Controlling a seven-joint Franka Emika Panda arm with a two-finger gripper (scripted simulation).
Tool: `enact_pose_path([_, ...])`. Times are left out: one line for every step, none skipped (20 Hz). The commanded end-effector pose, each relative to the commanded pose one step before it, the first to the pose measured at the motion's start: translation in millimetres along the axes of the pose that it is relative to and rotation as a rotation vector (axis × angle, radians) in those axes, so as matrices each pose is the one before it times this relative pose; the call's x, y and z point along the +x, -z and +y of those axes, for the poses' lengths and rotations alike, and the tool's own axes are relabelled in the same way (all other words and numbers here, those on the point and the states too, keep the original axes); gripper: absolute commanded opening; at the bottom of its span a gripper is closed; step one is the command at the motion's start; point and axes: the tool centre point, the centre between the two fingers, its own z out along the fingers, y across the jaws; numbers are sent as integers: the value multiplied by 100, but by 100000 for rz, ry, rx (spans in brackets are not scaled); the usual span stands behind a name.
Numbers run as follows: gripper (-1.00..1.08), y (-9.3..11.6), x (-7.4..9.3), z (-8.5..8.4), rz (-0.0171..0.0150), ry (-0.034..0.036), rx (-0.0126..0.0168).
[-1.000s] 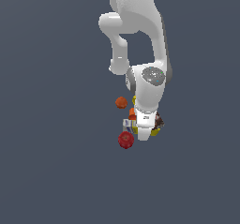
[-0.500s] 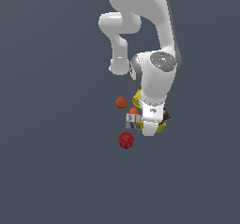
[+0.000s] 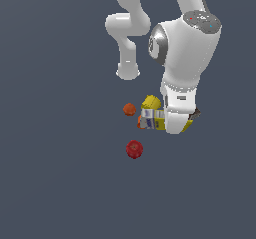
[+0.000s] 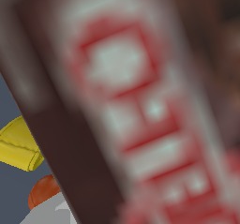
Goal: Pick up a designated object from a clutter of objects.
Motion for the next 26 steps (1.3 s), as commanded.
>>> enact_pose_path([-100,2536,608,163,-45,20,260])
enact_pose_path([-100,983,241,86,-22,5,82])
enact_pose_path([-100,978,240,88,-23,3,81])
enact_pose_path([-100,982,237,87,-20,1,66])
enact_pose_path([-100,968,238,93,-25,0,81])
enact_pose_path([-100,963,236,96,-26,-2,80])
enact_pose_path([-100,957,235,98,-27,-4,80])
enact_pose_path([-100,952,234,101,-28,-5,80])
enact_pose_path([-100,945,233,104,-29,-7,79])
enact_pose_path([-100,948,231,101,-24,-7,64])
enact_pose_path([-100,922,229,109,-30,-10,78])
enact_pose_path([-100,893,220,103,-25,-9,64])
enact_pose_path([-100,847,213,109,-31,-13,78])
enact_pose_path([-100,821,205,103,-25,-11,63])
enact_pose_path([-100,789,199,104,-25,-12,63])
enact_pose_path([-100,756,192,104,-25,-13,63])
enact_pose_path([-100,717,180,94,-18,-9,44])
enact_pose_path([-100,649,169,100,-25,-13,63])
enact_pose_path([-100,608,156,88,-18,-9,44])
enact_pose_path([-100,555,145,85,-18,-9,44])
enact_pose_path([-100,504,133,82,-18,-9,44])
enact_pose_path([-100,455,123,78,-18,-9,44])
enact_pose_path([-100,439,109,54,0,0,0])
enact_pose_path([-100,353,105,81,-26,-10,63])
enact_pose_path([-100,355,89,47,0,0,0])
enact_pose_path([-100,286,86,65,-19,-5,45])
